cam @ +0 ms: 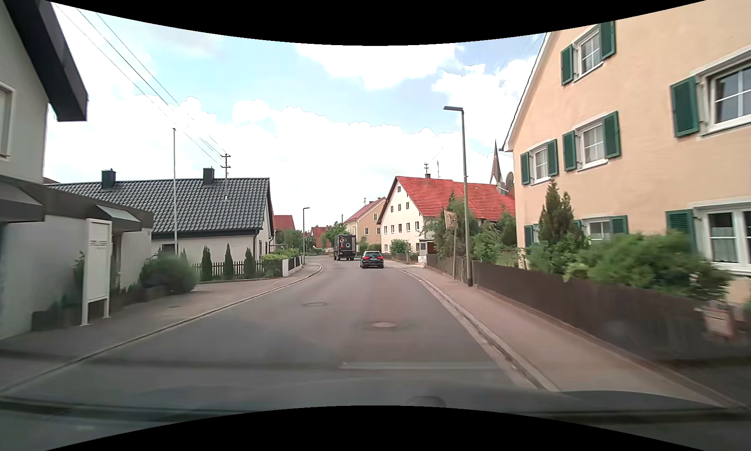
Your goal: Follow the waypoints while adhering to traffic rules and regulations
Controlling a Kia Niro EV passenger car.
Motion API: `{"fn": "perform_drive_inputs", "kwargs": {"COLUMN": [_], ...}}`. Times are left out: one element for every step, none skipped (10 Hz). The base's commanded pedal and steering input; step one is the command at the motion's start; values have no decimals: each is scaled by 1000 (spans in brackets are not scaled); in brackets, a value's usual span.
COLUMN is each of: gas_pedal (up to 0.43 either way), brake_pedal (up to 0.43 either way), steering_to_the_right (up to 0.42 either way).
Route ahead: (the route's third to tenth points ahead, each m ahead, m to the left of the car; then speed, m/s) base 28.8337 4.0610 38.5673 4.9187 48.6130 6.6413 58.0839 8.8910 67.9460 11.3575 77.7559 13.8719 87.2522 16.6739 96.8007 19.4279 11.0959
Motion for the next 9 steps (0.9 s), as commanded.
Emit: {"fn": "perform_drive_inputs", "kwargs": {"gas_pedal": [98,98,98,98,98,98,98,118,150], "brake_pedal": [0,0,0,0,0,0,0,0,0], "steering_to_the_right": [-18,-18,-18,-18,-18,-18,-18,-18,-18]}}
